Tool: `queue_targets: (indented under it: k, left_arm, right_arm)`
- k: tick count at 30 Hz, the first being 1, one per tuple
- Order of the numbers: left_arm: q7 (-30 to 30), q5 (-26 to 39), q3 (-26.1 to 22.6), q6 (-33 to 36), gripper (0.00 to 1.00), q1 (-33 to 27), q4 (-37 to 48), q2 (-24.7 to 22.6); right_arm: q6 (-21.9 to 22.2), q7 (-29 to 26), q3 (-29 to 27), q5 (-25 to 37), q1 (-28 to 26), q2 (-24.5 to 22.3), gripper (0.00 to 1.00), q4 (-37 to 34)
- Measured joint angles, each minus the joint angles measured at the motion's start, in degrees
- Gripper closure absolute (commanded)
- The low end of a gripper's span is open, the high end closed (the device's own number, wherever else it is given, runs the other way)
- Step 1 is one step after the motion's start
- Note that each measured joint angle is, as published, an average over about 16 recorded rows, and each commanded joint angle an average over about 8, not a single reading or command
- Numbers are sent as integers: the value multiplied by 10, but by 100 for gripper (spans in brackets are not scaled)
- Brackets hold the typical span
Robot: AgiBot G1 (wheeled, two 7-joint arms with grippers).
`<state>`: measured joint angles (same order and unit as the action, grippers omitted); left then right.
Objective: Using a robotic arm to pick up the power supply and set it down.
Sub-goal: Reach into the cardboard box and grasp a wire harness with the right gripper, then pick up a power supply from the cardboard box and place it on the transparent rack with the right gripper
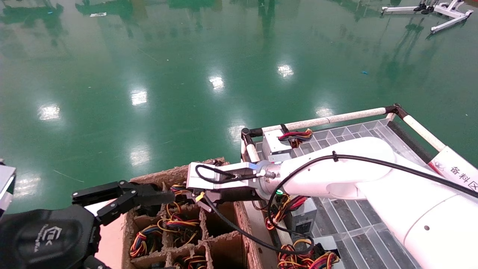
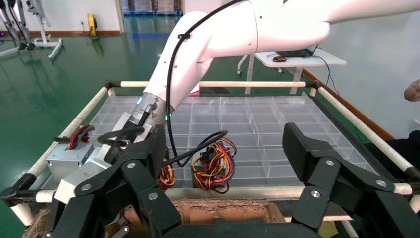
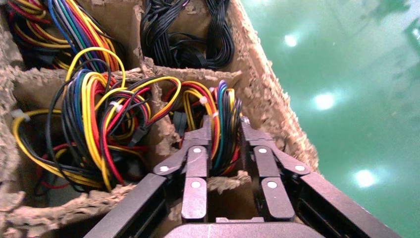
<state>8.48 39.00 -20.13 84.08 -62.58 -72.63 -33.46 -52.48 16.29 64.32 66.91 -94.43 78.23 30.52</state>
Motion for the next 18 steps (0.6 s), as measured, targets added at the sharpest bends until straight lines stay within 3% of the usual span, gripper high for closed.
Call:
queue_targets:
  k: [18]
  left_arm:
    - [0, 0, 0, 0, 0, 0, 0, 0]
  right_arm:
    - [-29, -29, 26, -101, -15, -4, 100, -36]
